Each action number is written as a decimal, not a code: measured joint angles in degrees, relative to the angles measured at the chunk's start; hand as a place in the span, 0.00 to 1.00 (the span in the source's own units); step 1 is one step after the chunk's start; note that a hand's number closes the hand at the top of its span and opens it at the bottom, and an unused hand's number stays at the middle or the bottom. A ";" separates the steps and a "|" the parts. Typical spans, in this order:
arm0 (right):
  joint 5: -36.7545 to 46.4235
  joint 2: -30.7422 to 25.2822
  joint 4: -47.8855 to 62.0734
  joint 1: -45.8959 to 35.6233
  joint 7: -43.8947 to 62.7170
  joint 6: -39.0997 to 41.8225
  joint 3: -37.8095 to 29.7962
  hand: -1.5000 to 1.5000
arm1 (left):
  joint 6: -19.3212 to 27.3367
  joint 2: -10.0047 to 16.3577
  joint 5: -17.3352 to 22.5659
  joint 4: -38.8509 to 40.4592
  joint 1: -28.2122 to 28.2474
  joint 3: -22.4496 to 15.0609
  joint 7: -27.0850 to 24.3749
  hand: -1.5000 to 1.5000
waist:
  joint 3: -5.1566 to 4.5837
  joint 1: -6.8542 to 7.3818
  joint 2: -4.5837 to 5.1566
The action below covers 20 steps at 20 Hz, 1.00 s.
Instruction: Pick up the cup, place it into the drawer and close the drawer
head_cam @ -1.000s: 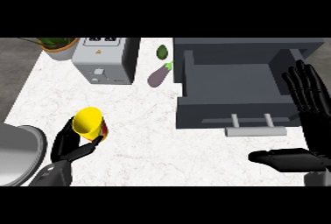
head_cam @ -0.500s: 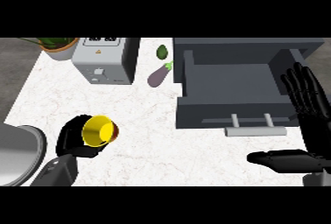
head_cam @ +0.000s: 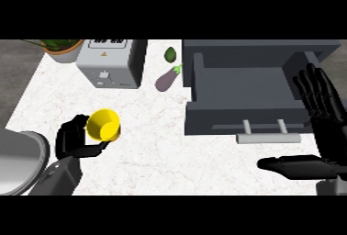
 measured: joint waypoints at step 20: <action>-2.62 -2.06 0.88 1.55 -0.53 1.60 -4.21 0.00 | 8.78 -7.55 -0.11 -30.70 -9.95 -10.02 17.16 1.00 | 0.20 1.19 -0.68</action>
